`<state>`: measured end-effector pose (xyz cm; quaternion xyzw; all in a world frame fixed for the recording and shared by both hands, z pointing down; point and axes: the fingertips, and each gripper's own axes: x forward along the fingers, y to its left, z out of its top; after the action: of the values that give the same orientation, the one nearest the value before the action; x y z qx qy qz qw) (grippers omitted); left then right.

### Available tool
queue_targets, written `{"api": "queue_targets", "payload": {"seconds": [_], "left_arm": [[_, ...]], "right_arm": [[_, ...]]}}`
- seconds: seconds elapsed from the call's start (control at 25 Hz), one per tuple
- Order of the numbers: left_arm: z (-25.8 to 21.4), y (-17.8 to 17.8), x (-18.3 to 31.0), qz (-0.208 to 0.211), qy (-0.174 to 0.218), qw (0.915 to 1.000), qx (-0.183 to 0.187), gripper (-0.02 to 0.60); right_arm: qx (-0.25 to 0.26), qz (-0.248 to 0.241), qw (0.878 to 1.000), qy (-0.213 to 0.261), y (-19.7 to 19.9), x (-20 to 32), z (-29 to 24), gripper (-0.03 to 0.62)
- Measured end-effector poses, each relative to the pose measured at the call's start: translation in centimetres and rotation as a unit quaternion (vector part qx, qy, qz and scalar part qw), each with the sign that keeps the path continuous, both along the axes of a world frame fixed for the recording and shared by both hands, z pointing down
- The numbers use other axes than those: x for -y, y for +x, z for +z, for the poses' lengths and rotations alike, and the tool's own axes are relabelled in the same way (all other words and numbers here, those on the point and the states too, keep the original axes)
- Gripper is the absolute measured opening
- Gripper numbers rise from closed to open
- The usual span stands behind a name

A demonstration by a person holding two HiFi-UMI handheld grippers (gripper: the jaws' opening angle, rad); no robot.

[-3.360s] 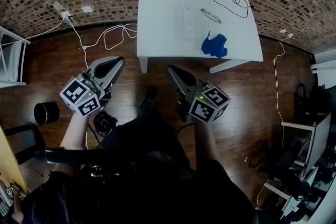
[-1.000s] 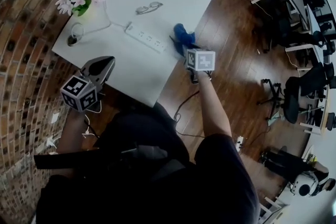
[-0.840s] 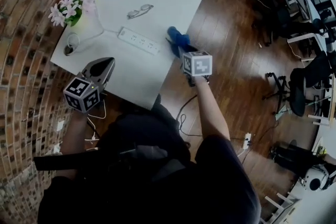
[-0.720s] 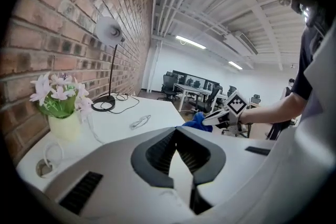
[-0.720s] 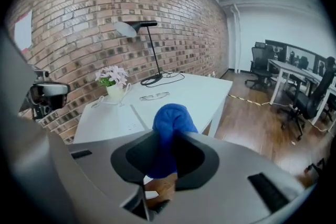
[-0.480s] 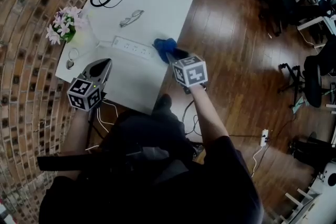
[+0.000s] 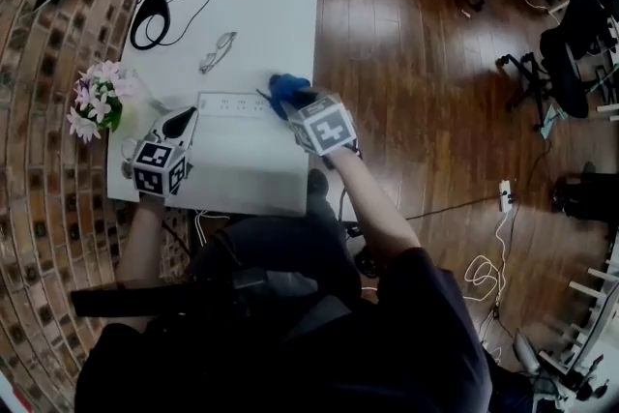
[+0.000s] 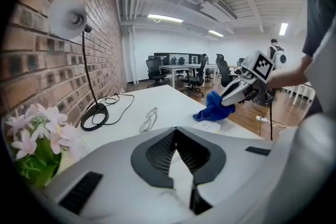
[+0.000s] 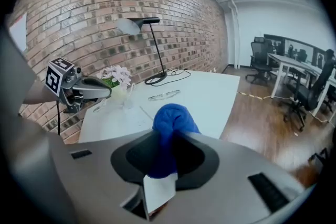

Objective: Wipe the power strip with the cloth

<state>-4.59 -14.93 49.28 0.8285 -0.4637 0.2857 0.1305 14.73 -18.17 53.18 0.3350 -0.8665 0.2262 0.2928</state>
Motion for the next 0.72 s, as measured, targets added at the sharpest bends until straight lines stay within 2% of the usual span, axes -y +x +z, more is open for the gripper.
{"api": "queue_targets", "payload": {"seconds": [0.12, 0.28, 0.52, 0.72], "left_arm": [[0.9, -1.0, 1.3, 0.047, 0.002, 0.9988, 0.012, 0.003], [2.8, -2.5, 3.0, 0.086, -0.012, 0.9961, 0.015, 0.002], [5.3, -2.9, 4.5, 0.115, -0.047, 0.9922, 0.008, 0.002], [7.8, -3.4, 3.9, 0.129, -0.071, 0.9891, 0.009, 0.003]], "right_arm": [[-0.020, 0.029, 0.999, -0.008, -1.0, -0.4, 0.5, 0.083], [-0.056, 0.060, 0.997, -0.005, -2.7, 0.1, 1.5, 0.084], [-0.122, 0.080, 0.989, -0.024, -3.4, 0.1, 3.7, 0.084], [-0.131, 0.089, 0.987, -0.026, -3.4, -0.1, 4.0, 0.086]]}}
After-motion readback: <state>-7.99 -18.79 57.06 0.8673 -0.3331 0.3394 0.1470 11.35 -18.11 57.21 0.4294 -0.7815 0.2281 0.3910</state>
